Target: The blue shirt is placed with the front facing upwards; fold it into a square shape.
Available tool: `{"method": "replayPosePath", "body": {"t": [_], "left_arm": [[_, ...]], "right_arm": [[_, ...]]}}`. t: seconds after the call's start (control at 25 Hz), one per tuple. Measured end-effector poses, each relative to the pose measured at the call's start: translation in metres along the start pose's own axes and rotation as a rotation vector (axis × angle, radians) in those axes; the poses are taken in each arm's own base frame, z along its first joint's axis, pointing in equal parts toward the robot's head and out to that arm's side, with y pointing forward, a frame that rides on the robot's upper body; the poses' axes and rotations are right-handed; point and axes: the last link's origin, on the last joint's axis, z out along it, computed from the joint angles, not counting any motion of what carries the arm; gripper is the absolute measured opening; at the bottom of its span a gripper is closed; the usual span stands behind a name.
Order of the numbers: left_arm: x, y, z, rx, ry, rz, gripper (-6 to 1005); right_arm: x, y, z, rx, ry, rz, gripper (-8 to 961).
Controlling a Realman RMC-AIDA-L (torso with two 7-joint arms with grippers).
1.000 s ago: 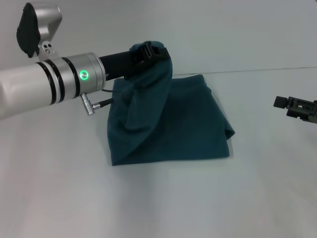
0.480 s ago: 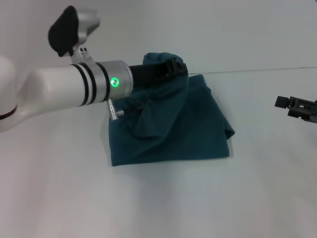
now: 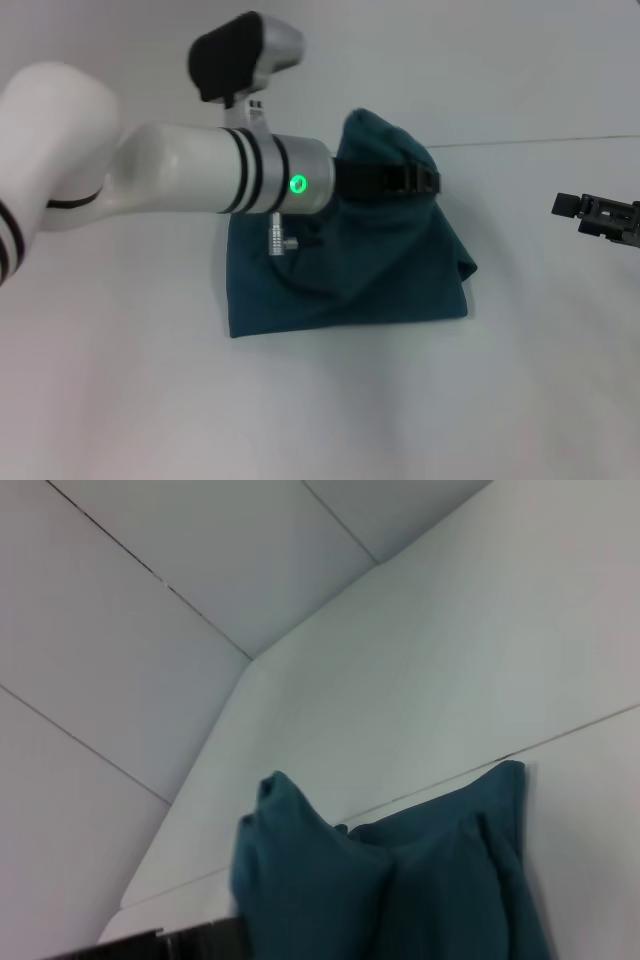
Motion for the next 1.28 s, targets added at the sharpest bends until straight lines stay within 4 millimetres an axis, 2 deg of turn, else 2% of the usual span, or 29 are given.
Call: {"method": "replayPosePath", "body": {"t": [0.28, 0.4, 0.44, 0.48, 0.64, 0.72, 0.76, 0.8, 0.92, 1.0, 1.04, 1.08, 1.28], "left_arm": [[0.001, 0.008, 0.004, -0.004, -0.019, 0.049, 74], [0.005, 0.009, -0.002, -0.018, 0.015, 0.048, 282], [0.008, 0.007, -0.012, -0.033, 0.047, 0.044, 328], [0.008, 0.007, -0.012, -0.033, 0.047, 0.044, 375], [0.012, -0.013, -0.049, -0.051, 0.151, -0.027, 548], [0.008, -0.029, -0.071, -0.064, 0.192, -0.102, 615], [0.001, -0.047, -0.093, -0.083, 0.222, -0.191, 649], [0.001, -0.047, -0.093, -0.083, 0.222, -0.191, 683], [-0.015, -0.066, -0.119, -0.118, 0.255, -0.296, 754], [-0.025, -0.075, -0.134, -0.139, 0.271, -0.342, 792], [-0.033, -0.081, -0.147, -0.152, 0.283, -0.369, 811], [-0.038, -0.085, -0.155, -0.157, 0.289, -0.382, 829], [-0.051, -0.094, -0.174, -0.163, 0.285, -0.397, 923]], "right_arm": [[0.001, -0.001, -0.002, 0.005, -0.001, 0.002, 938], [0.001, -0.002, -0.002, 0.008, -0.002, 0.003, 938], [0.001, -0.002, -0.003, 0.009, -0.002, 0.003, 938], [0.001, -0.002, -0.003, 0.009, -0.001, 0.003, 938], [0.001, -0.003, -0.003, 0.015, 0.001, 0.001, 938], [0.001, -0.005, -0.003, 0.029, 0.013, -0.003, 938], [0.002, -0.006, -0.003, 0.039, 0.027, -0.006, 938], [0.001, -0.007, -0.002, 0.048, 0.039, -0.009, 938], [-0.004, -0.007, 0.001, 0.078, 0.084, -0.028, 938], [-0.015, -0.003, 0.005, 0.097, 0.111, -0.063, 938], [-0.030, 0.003, 0.010, 0.120, 0.130, -0.102, 938], [-0.030, 0.003, 0.010, 0.120, 0.130, -0.102, 938], [-0.070, 0.022, 0.030, 0.205, 0.174, -0.194, 938]]}}
